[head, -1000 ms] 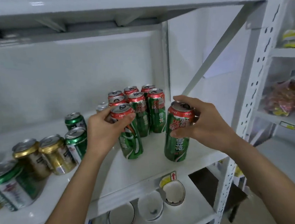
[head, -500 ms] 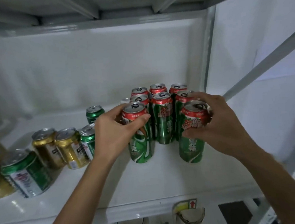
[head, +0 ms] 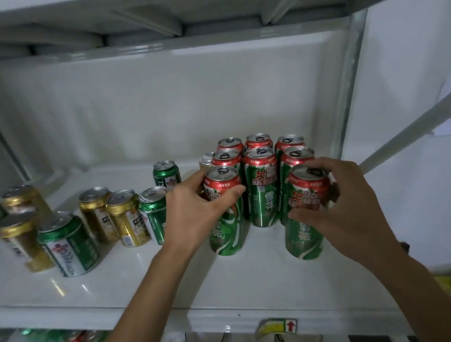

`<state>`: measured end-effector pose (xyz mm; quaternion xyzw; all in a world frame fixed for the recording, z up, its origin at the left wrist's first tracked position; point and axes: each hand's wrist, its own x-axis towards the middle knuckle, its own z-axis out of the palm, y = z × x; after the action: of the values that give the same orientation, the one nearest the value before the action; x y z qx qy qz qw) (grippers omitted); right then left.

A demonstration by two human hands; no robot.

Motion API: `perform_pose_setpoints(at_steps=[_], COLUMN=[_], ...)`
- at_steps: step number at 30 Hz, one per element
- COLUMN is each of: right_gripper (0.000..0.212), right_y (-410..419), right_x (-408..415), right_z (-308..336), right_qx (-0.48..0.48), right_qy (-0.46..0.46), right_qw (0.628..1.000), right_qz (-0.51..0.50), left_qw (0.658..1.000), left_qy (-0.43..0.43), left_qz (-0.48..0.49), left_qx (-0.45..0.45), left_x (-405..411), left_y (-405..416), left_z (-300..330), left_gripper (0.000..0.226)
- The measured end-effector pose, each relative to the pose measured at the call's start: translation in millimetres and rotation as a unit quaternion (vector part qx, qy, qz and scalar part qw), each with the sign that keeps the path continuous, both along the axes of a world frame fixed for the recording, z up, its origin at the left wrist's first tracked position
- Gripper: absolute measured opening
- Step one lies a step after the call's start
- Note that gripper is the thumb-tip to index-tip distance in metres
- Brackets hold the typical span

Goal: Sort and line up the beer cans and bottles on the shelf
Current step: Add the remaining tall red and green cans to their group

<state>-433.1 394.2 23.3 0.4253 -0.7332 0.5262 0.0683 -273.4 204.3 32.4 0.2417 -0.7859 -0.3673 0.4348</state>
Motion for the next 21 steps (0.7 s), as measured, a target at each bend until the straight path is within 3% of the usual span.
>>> perform_pose_setpoints(at_steps=[21], right_gripper=[0.086], right_y=[-11.9], right_x=[-6.7], right_z=[-26.7], right_qx=[-0.074], right_qy=[0.044], right_qw=[0.996], right_qz=[0.004], left_qw=[0.999], left_qy=[-0.003], left_qz=[-0.05], left_qx=[0.01], left_x=[2.2], left_y=[-8.9], left_z=[-9.8], left_gripper=[0.071])
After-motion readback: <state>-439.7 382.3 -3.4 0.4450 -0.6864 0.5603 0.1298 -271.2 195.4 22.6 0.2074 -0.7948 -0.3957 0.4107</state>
